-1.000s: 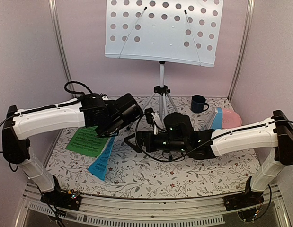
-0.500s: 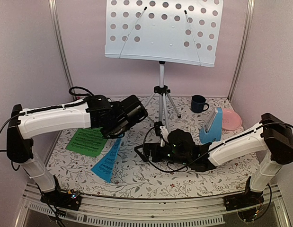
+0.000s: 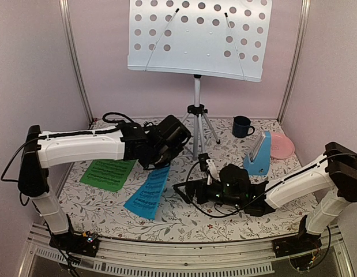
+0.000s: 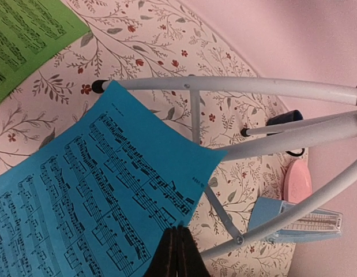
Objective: Set up the instrument practice props
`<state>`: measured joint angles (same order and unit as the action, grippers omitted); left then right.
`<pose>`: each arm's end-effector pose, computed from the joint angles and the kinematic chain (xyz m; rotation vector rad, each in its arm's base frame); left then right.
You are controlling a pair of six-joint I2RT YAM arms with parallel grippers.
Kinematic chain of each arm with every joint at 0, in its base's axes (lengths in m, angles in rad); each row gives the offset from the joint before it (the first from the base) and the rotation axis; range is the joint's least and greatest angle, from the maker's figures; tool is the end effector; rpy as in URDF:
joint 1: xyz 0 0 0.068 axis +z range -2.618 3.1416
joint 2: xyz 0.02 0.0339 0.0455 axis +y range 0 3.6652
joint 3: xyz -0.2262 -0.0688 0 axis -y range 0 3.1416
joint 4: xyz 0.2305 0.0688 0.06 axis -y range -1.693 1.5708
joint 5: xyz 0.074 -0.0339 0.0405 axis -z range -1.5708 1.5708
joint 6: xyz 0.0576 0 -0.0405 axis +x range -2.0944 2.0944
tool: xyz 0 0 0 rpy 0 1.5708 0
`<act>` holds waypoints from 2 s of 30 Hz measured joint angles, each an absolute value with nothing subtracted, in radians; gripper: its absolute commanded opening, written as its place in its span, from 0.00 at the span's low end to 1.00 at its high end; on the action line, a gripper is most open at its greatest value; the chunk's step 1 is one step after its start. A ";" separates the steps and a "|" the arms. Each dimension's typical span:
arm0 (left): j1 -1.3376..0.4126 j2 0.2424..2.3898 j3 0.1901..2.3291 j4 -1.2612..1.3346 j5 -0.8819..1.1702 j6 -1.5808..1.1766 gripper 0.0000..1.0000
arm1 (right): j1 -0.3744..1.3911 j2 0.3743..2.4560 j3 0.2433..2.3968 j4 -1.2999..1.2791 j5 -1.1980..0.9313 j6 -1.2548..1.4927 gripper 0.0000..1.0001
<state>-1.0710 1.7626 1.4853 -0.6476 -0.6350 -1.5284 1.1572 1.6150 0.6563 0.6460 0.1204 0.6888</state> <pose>0.2091 -0.3116 0.2340 -0.7731 2.1978 -0.5429 0.1415 0.3052 0.1449 -0.3880 2.0132 1.1140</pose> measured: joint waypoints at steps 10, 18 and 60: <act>-1.060 1.808 1.473 -0.464 -0.519 -1.472 0.06 | 1.112 1.668 0.622 0.752 0.051 0.727 0.99; -1.050 1.818 1.418 -0.377 -0.472 -1.452 0.06 | 1.111 1.736 0.670 0.746 0.073 0.753 0.91; -0.256 0.979 0.204 0.049 0.352 -0.929 0.72 | 1.062 2.022 1.110 0.268 -0.225 0.538 0.62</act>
<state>-0.2558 0.9794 0.2035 0.0490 0.3515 -0.9291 1.0618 2.0220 1.1095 0.2680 -0.2249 0.5377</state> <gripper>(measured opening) 0.722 0.647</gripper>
